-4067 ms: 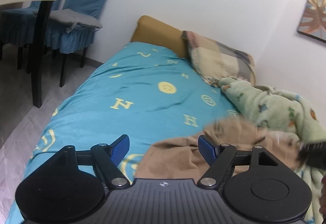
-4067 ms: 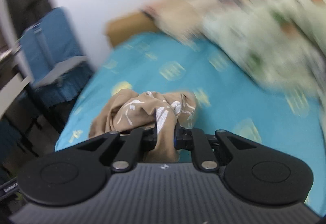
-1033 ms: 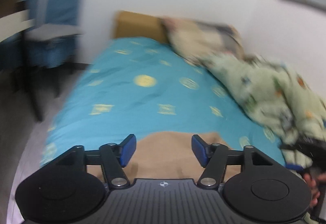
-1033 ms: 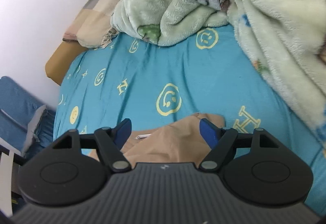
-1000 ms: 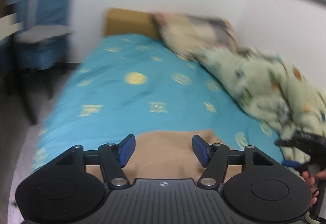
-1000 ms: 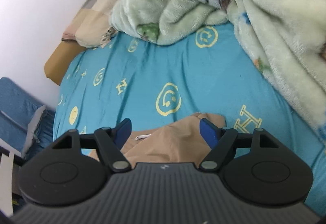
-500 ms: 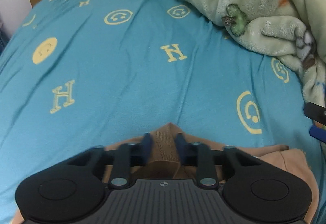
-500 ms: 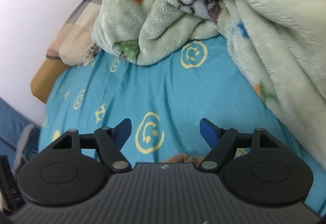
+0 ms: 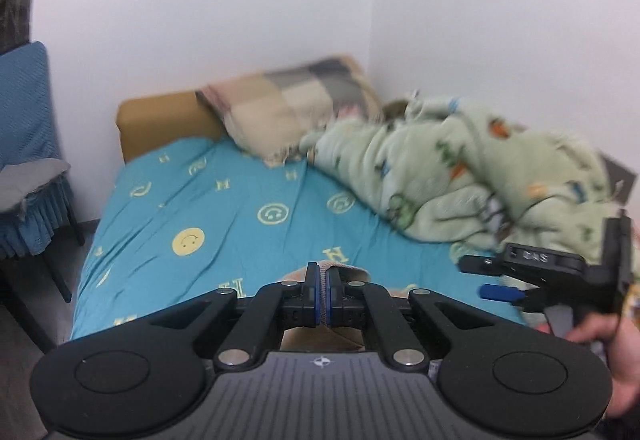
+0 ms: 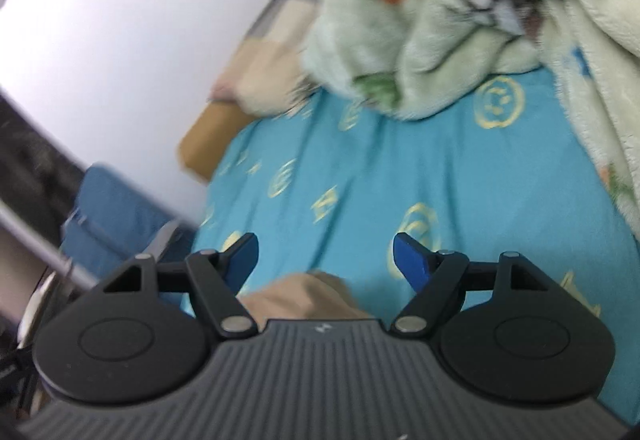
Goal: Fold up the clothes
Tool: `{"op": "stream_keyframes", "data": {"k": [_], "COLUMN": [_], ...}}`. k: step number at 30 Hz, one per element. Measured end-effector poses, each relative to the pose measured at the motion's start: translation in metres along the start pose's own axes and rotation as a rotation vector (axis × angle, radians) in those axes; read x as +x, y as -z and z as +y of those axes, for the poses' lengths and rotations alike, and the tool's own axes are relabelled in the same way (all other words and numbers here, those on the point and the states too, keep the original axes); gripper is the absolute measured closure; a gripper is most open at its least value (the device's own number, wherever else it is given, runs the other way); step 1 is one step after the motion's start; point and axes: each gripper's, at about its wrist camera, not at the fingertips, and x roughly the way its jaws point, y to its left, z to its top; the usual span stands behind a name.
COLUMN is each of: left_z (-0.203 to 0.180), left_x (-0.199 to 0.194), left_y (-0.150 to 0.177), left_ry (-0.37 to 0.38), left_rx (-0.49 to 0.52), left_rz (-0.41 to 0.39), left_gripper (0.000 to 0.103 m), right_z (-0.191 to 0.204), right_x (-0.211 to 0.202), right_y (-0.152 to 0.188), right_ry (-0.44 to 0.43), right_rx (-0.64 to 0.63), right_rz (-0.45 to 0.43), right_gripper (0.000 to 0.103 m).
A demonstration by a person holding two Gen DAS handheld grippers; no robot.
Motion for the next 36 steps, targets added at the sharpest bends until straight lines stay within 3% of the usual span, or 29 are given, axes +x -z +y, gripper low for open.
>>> {"op": "stream_keyframes", "data": {"k": [3,6,9,13,19,21,22,23,25,30,36], "left_z": [-0.004,-0.003,0.016,0.04,0.057,0.061,0.061,0.061,0.061,0.058,0.052], "left_x": [-0.04,-0.058,-0.064,-0.067,-0.058,-0.058,-0.056,-0.055,-0.053,-0.058,-0.062], "left_y": [0.043,0.089,0.118,0.123,0.13,0.131,0.131,0.13,0.129,0.128,0.125], "left_ry": [-0.012,-0.011,-0.029,-0.059,-0.074,-0.07,-0.066,-0.063,-0.056,-0.033,-0.012], "left_rx": [-0.011,-0.126,-0.268,-0.312,-0.376,-0.394,-0.4,-0.406,-0.418,-0.423,-0.424], "left_rz": [-0.032,-0.004,0.048,0.041,0.06,0.063,0.059,0.056,0.048,0.013,0.005], "left_gripper": [0.101,0.101,0.1,0.1,0.1,0.1,0.1,0.1,0.1,0.1,0.1], "right_z": [0.026,0.058,0.072,0.09,0.114,0.119,0.12,0.121,0.119,0.102,0.047], "right_x": [-0.022,-0.026,-0.011,0.01,0.033,0.032,0.031,0.028,0.017,-0.026,-0.064], "right_y": [0.01,0.03,0.055,0.089,0.134,0.141,0.145,0.145,0.14,0.115,0.088], "right_ry": [-0.035,-0.031,-0.048,-0.07,-0.078,-0.056,-0.031,-0.006,0.021,0.107,0.387], "right_rx": [-0.124,-0.274,-0.321,-0.382,-0.505,-0.58,-0.62,-0.639,-0.637,-0.514,-0.212], "right_rz": [0.044,0.105,0.178,0.275,0.399,0.407,0.406,0.397,0.371,0.245,0.1], "right_gripper": [0.026,0.026,0.027,0.04,0.04,0.053,0.075,0.09,0.097,0.097,0.097]}}
